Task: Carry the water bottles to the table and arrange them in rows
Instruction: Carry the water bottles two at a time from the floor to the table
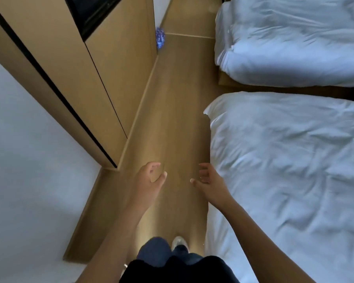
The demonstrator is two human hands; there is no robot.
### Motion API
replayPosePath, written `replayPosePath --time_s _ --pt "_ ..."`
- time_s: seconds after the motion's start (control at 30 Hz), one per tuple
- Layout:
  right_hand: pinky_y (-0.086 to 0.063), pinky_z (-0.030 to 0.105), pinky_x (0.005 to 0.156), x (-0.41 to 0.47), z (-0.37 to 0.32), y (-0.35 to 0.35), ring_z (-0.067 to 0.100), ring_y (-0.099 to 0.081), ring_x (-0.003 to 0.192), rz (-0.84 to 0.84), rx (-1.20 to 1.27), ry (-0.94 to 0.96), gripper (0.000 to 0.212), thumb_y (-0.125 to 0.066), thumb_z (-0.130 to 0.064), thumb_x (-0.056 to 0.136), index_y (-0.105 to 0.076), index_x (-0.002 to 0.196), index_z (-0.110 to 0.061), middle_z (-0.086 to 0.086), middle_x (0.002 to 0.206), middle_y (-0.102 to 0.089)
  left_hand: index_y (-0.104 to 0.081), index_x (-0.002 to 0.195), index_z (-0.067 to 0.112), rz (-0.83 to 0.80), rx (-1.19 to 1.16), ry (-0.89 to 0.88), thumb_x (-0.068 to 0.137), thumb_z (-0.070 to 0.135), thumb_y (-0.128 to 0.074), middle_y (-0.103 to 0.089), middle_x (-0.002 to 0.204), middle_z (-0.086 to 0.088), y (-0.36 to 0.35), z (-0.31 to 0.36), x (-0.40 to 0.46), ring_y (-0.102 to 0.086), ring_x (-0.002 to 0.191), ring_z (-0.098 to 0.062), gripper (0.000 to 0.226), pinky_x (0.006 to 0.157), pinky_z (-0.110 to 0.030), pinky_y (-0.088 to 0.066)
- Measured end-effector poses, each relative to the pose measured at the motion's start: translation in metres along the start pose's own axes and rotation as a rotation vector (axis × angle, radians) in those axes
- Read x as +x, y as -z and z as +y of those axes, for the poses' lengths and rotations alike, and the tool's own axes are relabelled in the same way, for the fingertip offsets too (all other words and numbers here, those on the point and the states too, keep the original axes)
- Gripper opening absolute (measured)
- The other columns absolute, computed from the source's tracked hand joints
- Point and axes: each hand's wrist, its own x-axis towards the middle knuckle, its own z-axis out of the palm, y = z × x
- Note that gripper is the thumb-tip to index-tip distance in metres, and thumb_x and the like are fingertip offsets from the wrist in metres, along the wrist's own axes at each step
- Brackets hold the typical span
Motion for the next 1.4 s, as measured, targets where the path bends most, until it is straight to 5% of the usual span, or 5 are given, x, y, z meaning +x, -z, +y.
replayPosePath --time_s 0.67,0.8,0.9,1.1,1.4 --pt "-0.045 0.015 0.071 0.47 -0.183 0.012 0.011 -0.059 0.103 0.011 -0.001 -0.016 0.054 -0.071 -0.031 0.09 -0.043 0.137 -0.024 -0.007 0.117 -0.055 -0.059 0.124 0.016 0.015 0.016 -0.021 0.092 0.023 -0.066 -0.059 0.13 -0.001 0.086 0.096 0.5 -0.052 0.122 -0.015 0.033 0.099 -0.029 -0.042" --pt "-0.042 0.01 0.068 0.559 -0.199 0.032 0.011 -0.059 0.099 0.034 0.011 -0.05 0.053 -0.072 -0.028 0.089 -0.046 0.135 -0.022 -0.006 0.115 -0.056 -0.059 0.122 0.017 0.0 0.03 -0.032 0.092 0.022 -0.067 -0.059 0.128 0.0 0.072 0.122 0.595 -0.053 0.121 -0.014 0.032 0.091 -0.019 -0.039" --pt "-0.046 0.017 0.073 0.632 -0.21 0.052 0.013 -0.06 0.102 0.035 0.033 -0.066 0.053 -0.072 -0.026 0.089 -0.046 0.135 -0.022 -0.004 0.117 -0.057 -0.058 0.122 0.022 -0.036 0.026 -0.038 0.093 0.025 -0.065 -0.056 0.129 0.004 0.054 0.143 0.667 -0.049 0.12 -0.007 0.031 0.086 -0.012 -0.036" --pt "-0.056 0.034 0.087 0.791 -0.254 0.116 0.018 -0.061 0.107 0.043 0.026 -0.066 0.053 -0.072 -0.028 0.089 -0.047 0.135 -0.023 -0.002 0.119 -0.057 -0.058 0.124 0.017 -0.009 0.024 -0.022 0.092 0.023 -0.066 -0.057 0.129 0.0 0.025 0.21 0.823 -0.05 0.118 -0.01 0.033 0.092 -0.021 -0.038" --pt "-0.054 0.032 0.086 0.993 -0.316 0.18 0.018 -0.062 0.106 0.032 0.008 -0.033 0.053 -0.074 -0.028 0.088 -0.048 0.134 -0.022 -0.003 0.118 -0.058 -0.056 0.124 0.023 0.02 0.022 -0.012 0.093 0.028 -0.064 -0.056 0.127 0.007 0.006 0.274 1.027 -0.05 0.113 -0.007 0.033 0.09 -0.023 -0.038"
